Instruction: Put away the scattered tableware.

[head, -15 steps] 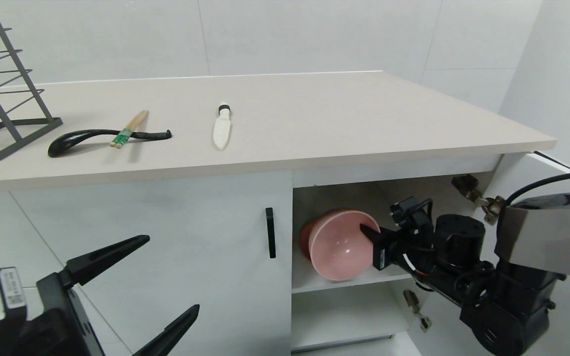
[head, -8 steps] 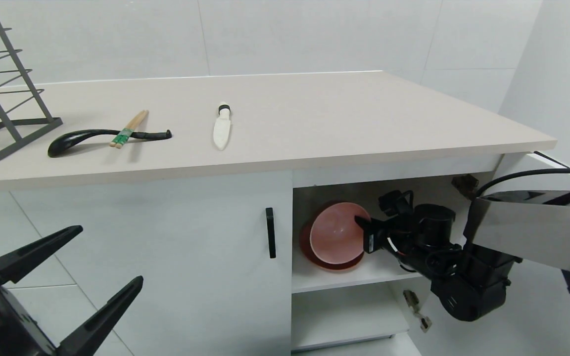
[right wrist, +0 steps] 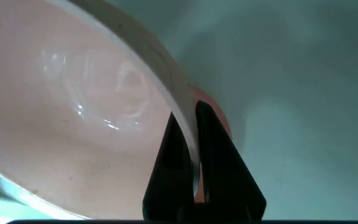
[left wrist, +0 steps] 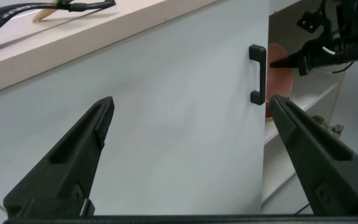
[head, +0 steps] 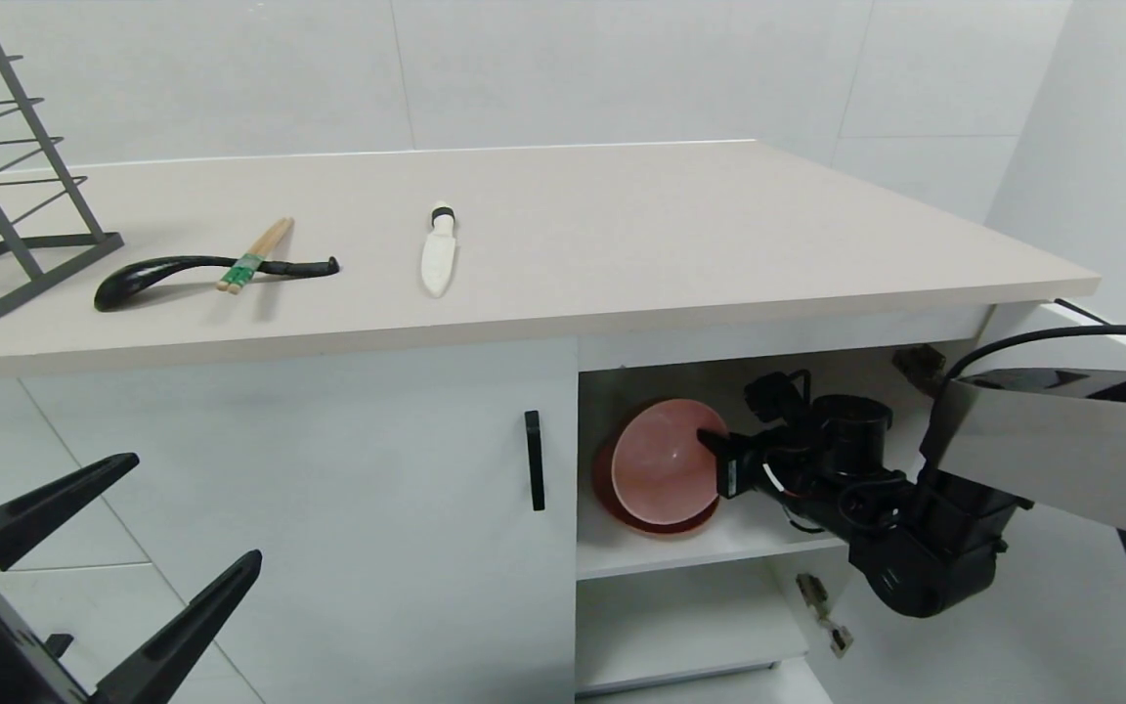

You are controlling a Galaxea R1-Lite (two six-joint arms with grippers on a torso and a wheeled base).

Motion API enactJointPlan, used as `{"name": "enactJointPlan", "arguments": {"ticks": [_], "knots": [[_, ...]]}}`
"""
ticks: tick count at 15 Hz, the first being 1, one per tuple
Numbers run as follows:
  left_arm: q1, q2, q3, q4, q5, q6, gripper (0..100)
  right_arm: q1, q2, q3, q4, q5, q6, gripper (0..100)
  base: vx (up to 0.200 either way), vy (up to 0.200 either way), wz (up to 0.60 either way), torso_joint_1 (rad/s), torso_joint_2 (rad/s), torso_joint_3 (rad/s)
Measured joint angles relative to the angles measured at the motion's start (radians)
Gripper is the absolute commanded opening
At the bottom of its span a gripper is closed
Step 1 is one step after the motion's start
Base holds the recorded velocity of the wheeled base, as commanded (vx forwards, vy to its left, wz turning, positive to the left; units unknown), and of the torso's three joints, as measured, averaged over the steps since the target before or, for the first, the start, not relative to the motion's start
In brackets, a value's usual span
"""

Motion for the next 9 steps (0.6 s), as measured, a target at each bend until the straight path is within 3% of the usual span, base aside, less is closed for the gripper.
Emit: {"name": "enactJointPlan", "arguments": {"ticks": [4,9], "knots": [[0.0,-0.001,0.0,0.0,0.0,0.0,100,-0.004,-0.001,0.069,-0.013,0.0,-0.045,0,0.0,0.0,0.0,0.0,0.0,0.0],[0.0,-0.002,0.0,0.0,-0.001,0.0,100,-0.008,0.022,0.032,-0.016,-0.041,-0.046,0,0.0,0.0,0.0,0.0,0.0,0.0]]}}
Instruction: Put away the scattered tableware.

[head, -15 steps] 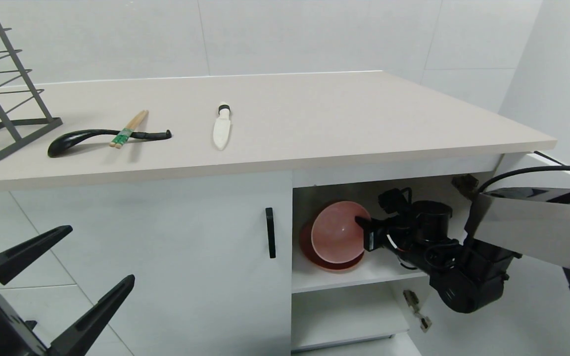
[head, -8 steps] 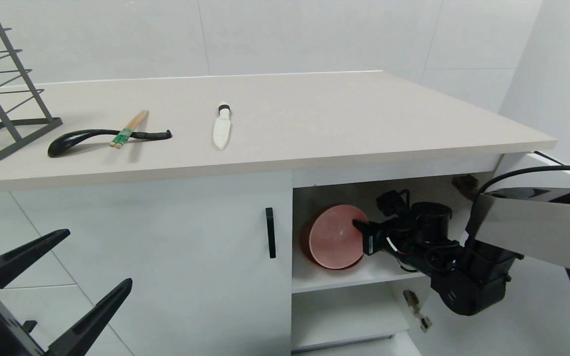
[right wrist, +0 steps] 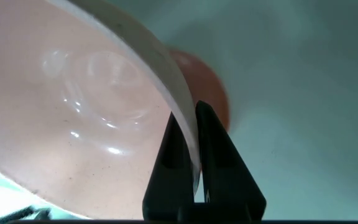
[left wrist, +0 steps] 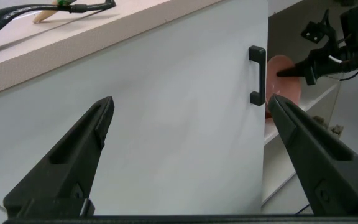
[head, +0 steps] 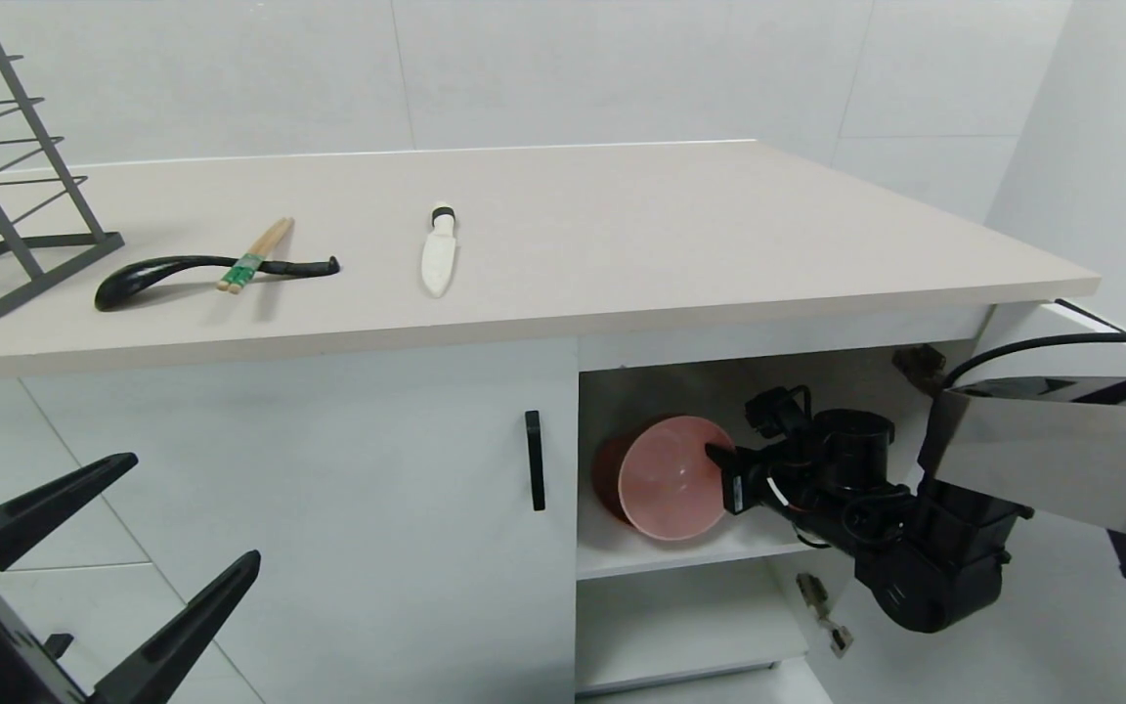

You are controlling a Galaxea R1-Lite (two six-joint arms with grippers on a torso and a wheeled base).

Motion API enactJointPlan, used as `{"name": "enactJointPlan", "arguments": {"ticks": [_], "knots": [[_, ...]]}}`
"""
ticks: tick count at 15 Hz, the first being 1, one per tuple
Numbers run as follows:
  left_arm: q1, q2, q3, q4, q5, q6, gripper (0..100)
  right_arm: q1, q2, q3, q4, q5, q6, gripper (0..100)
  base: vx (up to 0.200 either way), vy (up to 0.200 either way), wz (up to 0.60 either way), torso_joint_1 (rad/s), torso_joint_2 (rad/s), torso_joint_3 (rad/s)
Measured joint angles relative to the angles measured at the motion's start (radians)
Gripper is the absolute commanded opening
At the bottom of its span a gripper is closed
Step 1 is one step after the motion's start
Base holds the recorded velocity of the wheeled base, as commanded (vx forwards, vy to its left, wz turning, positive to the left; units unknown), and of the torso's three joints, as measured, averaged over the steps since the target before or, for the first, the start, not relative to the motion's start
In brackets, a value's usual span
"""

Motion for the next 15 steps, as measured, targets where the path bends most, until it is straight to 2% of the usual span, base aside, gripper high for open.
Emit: {"name": "enactJointPlan", "arguments": {"ticks": [3,4,10,15], "knots": [[-0.001,0.0,0.0,0.0,0.0,0.0,100,0.0,0.015,-0.017,0.003,-0.001,0.0,0,0.0,0.0,0.0,0.0,0.0,0.0],[-0.001,0.001,0.0,0.001,0.0,0.0,100,-0.001,0.02,-0.017,0.004,-0.001,0.0,100,0.0,0.0,0.0,0.0,0.0,0.0],[-0.001,0.002,0.0,0.002,0.0,-0.001,100,0.005,0.033,-0.01,0.0,0.006,-0.054,100,0.0,0.0,0.0,0.0,0.0,0.0],[-0.001,0.003,0.0,0.002,0.001,-0.001,100,0.01,-0.003,0.006,-0.078,0.029,-0.065,100,0.0,0.0,0.0,0.0,0.0,0.0]]}}
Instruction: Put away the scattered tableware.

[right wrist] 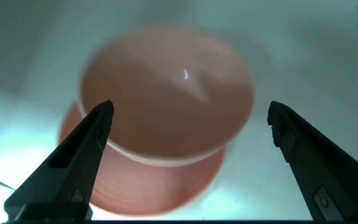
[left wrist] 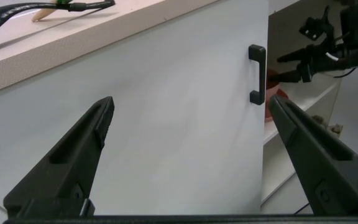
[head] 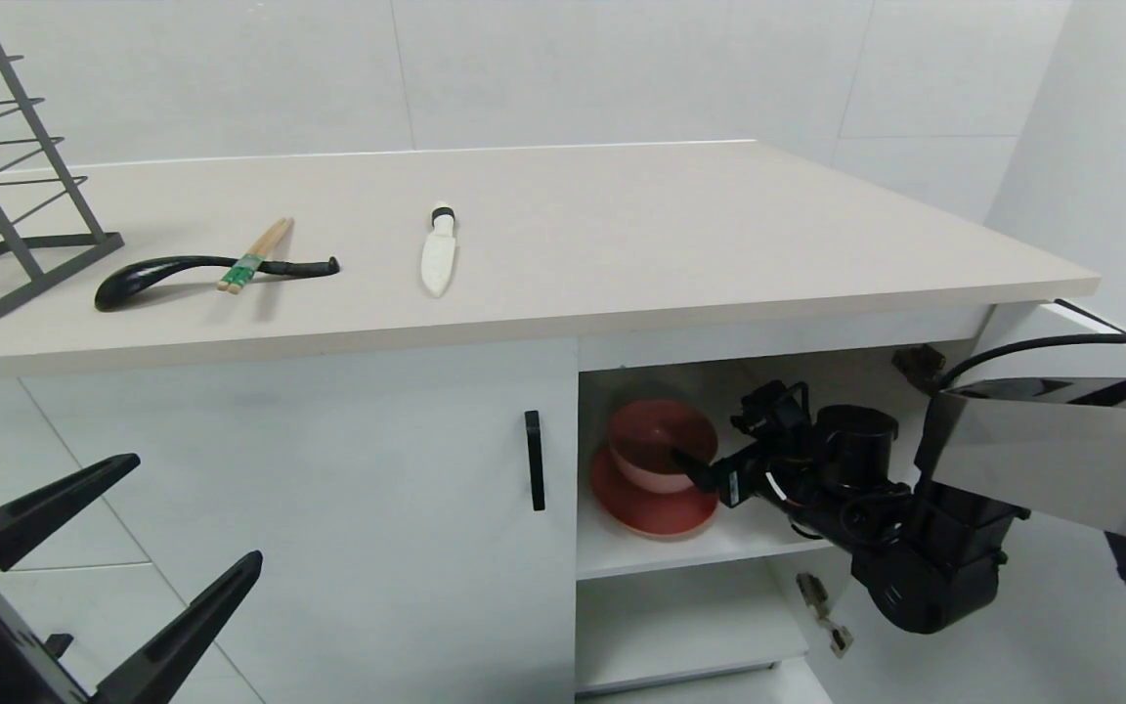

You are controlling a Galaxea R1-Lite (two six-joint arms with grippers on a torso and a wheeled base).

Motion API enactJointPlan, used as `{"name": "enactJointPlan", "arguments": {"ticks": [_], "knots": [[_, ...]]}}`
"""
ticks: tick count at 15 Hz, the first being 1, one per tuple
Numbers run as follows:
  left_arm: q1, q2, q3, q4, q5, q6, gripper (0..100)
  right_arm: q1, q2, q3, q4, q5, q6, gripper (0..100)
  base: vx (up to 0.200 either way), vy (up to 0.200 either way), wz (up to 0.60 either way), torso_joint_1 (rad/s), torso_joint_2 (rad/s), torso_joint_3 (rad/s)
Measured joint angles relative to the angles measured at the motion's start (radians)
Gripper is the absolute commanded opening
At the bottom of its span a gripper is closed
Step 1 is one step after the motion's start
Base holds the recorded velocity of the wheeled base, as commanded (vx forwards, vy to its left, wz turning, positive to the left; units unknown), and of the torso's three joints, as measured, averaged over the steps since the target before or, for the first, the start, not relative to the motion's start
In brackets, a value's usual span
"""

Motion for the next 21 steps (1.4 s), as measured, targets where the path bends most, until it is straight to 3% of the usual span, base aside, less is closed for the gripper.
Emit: {"name": "enactJointPlan", "arguments": {"ticks": [6,8,15,21], "knots": [[0.0,0.001,0.0,-0.002,0.0,-0.005,100,0.023,-0.125,0.306,-0.127,-0.001,-0.127,100,0.0,0.0,0.0,0.0,0.0,0.0],[0.0,0.002,-0.001,-0.003,0.0,-0.031,100,0.029,-0.184,0.377,-0.133,-0.003,-0.137,100,0.0,0.0,0.0,0.0,0.0,0.0],[0.001,-0.001,-0.002,0.03,0.002,-0.046,100,0.031,-0.624,0.673,-0.124,-0.027,-0.147,100,0.0,0.0,0.0,0.0,0.0,0.0],[0.048,-0.156,0.0,0.273,0.002,-0.114,100,-0.059,-1.089,0.708,0.208,-0.075,-0.186,100,0.0,0.0,0.0,0.0,0.0,0.0]]}}
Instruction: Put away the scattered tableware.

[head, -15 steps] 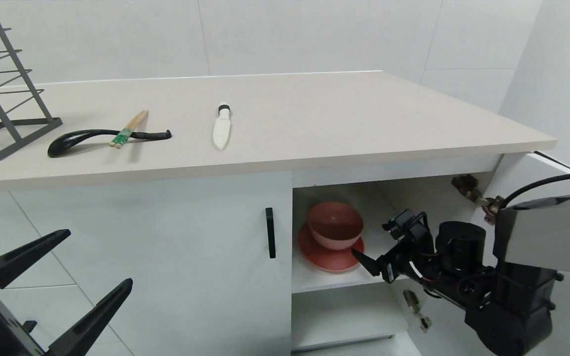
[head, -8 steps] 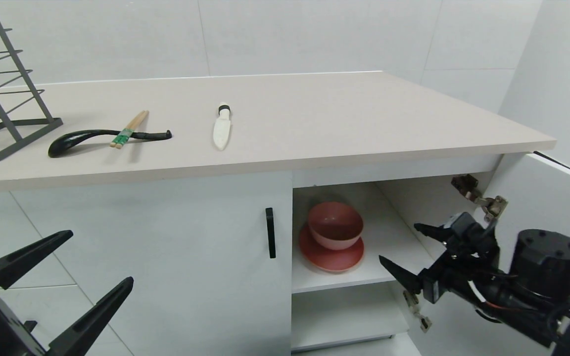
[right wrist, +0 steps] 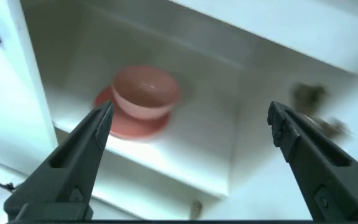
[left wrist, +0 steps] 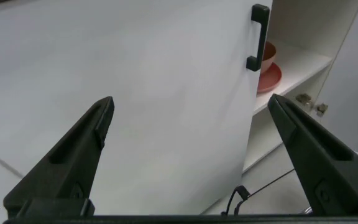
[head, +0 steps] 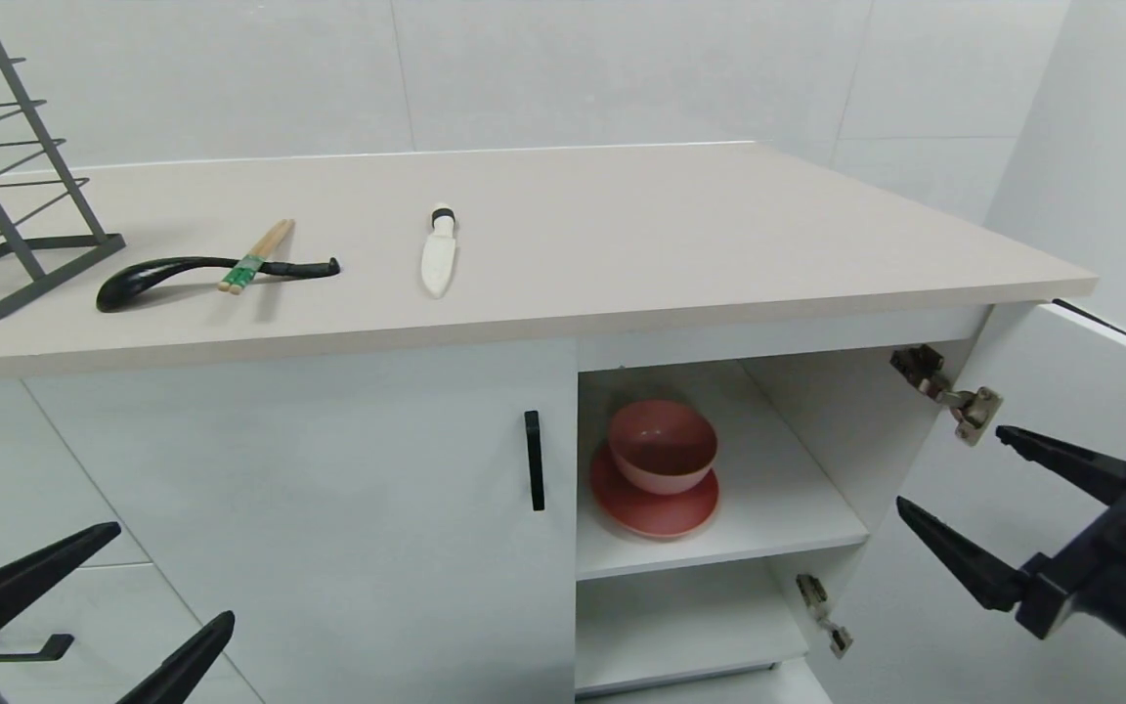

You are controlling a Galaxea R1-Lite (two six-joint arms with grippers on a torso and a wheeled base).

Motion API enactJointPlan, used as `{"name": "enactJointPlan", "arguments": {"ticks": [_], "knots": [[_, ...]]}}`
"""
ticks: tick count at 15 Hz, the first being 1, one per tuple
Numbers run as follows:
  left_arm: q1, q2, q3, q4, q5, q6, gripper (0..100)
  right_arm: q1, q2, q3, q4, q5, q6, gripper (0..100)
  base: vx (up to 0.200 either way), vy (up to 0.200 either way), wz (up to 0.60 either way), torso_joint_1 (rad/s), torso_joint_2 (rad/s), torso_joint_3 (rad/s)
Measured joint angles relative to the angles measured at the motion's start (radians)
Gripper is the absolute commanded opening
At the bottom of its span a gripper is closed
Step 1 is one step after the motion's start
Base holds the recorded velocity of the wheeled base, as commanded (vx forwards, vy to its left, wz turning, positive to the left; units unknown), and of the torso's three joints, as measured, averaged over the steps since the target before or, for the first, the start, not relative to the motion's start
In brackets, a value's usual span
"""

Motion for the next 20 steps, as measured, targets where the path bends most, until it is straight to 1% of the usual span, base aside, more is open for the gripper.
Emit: {"name": "enactJointPlan", "arguments": {"ticks": [3,5,6,10,12,13,14,17,18,19,20], "knots": [[0.032,-0.087,0.0,0.075,0.0,-0.043,100,-0.059,-0.152,0.001,0.123,-0.003,-0.001,100,0.0,0.0,0.0,0.0,0.0,0.0],[0.057,-0.193,0.0,0.191,0.0,-0.079,100,-0.093,-0.261,0.001,0.212,-0.002,0.003,100,0.0,0.0,0.0,0.0,0.0,0.0],[0.075,-0.248,0.0,0.242,0.0,-0.088,100,-0.108,-0.312,0.002,0.237,-0.002,0.007,100,0.0,0.0,0.0,0.0,0.0,0.0],[0.189,-0.467,0.0,0.477,-0.003,-0.093,100,-0.177,-0.516,0.002,0.339,-0.001,0.022,100,0.0,0.0,0.0,0.0,0.0,0.0],[0.227,-0.535,0.0,0.546,-0.003,-0.09,100,-0.203,-0.582,0.002,0.387,-0.001,0.039,100,0.0,0.0,0.0,0.0,0.0,0.0],[0.257,-0.573,0.0,0.609,-0.003,-0.088,100,-0.213,-0.63,0.002,0.425,-0.001,0.051,100,0.0,0.0,0.0,0.0,0.0,0.0],[0.29,-0.603,0.0,0.643,-0.003,-0.09,100,-0.221,-0.695,0.002,0.475,-0.001,0.067,100,0.0,0.0,0.0,0.0,0.0,0.0],[0.373,-0.661,0.0,0.653,-0.001,-0.1,100,-0.231,-0.895,0.002,0.635,-0.002,0.133,100,0.0,0.0,0.0,0.0,0.0,0.0],[0.402,-0.683,0.0,0.653,0.0,-0.11,100,-0.235,-0.959,0.002,0.683,-0.001,0.163,100,0.0,0.0,0.0,0.0,0.0,0.0],[0.419,-0.7,0.0,0.653,0.0,-0.116,100,-0.24,-1.023,0.002,0.736,-0.001,0.198,100,0.0,0.0,0.0,0.0,0.0,0.0],[0.425,-0.714,0.0,0.653,-0.001,-0.131,100,-0.249,-1.084,0.002,0.793,-0.001,0.233,100,0.0,0.0,0.0,0.0,0.0,0.0]]}}
